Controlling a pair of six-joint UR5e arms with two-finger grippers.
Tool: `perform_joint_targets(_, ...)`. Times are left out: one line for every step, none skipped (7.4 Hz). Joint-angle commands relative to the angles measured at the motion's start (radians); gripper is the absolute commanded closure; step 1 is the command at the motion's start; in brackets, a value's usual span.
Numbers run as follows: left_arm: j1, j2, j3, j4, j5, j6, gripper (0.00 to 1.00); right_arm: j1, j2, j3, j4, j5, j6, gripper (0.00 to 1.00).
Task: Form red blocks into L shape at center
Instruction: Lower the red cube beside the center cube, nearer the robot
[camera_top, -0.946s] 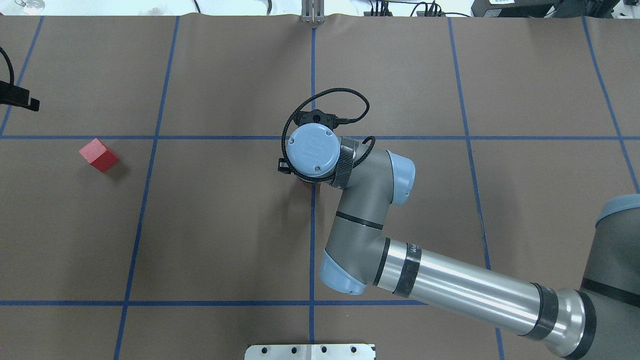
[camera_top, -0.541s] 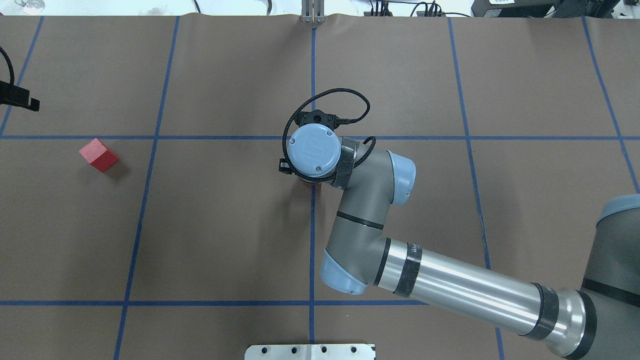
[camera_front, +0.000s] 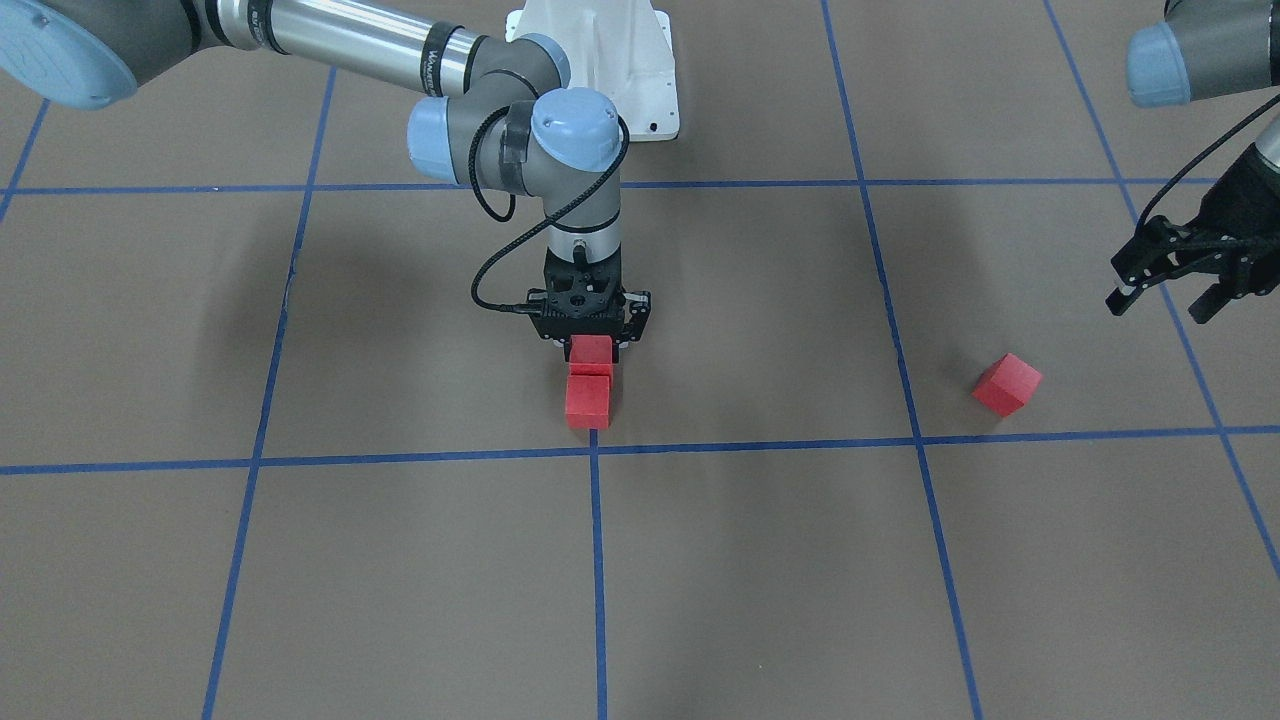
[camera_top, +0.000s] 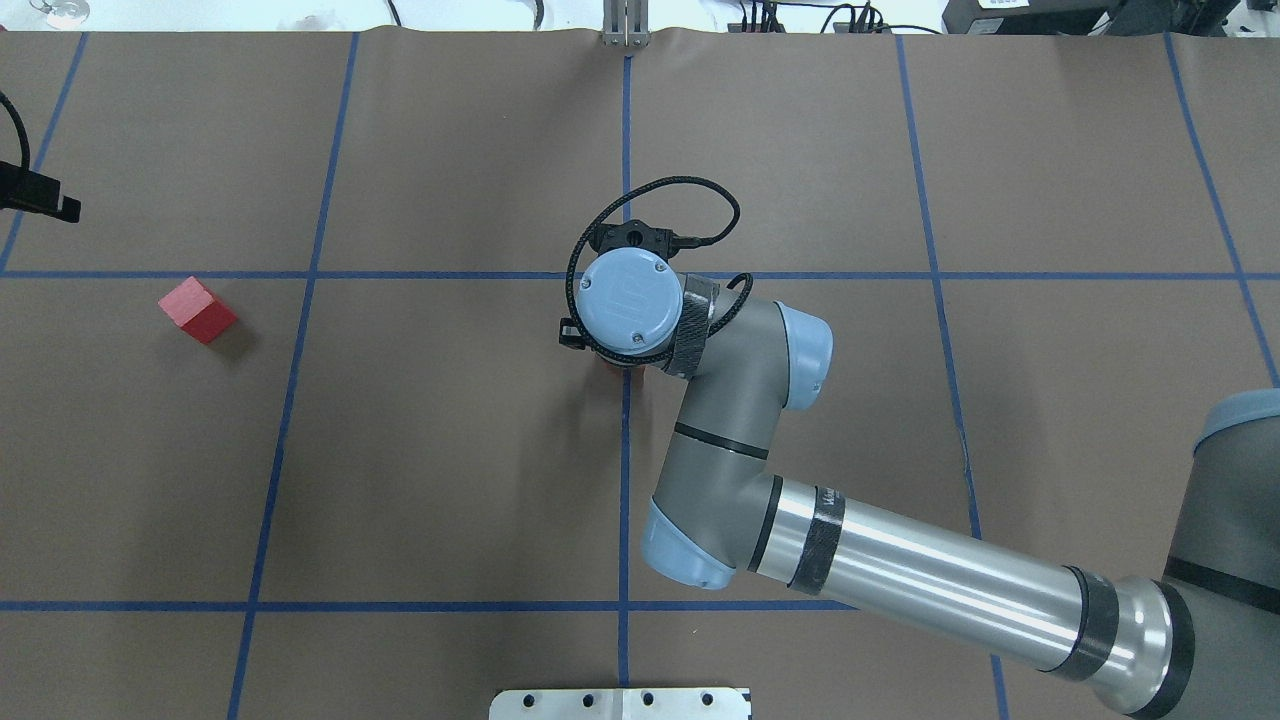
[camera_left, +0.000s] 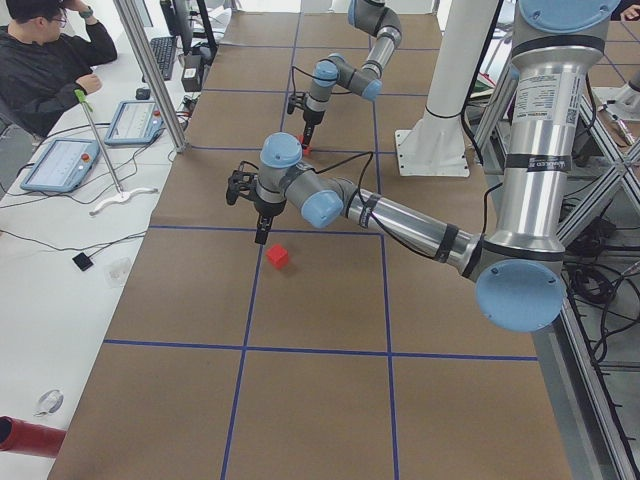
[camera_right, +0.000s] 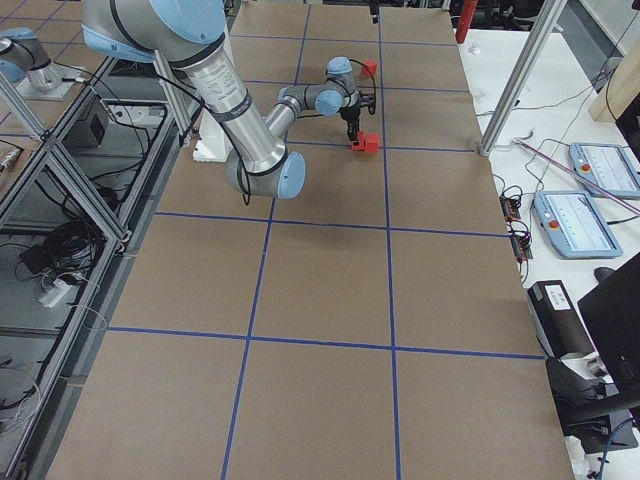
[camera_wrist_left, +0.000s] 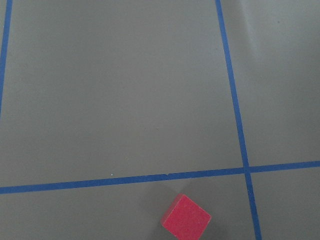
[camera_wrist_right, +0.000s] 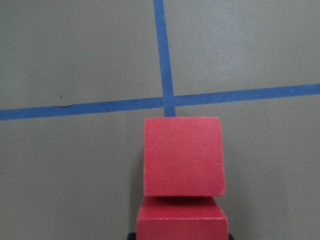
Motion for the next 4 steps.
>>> perform_joint_targets(-0.001,-0.001,0.0,0.0,0.0,-0.002,0.01,0.0,-0.007,0.0,0.002,0.0,-0.001,0.46)
perform_joint_targets(-0.001,-0.001,0.0,0.0,0.0,-0.002,0.01,0.0,-0.007,0.0,0.003,-0.001,-0.001,0.3)
perform_joint_targets(-0.001,-0.001,0.0,0.0,0.0,-0.002,0.0,0.0,-0.008,0.0,0.003,-0.004,0.001,0.26)
perform_joint_targets(0.0,-0.001,0.0,0.0,0.0,-0.002,0.01,0.0,-0.011,0.0,0.005,-0.005,0.001,0.21)
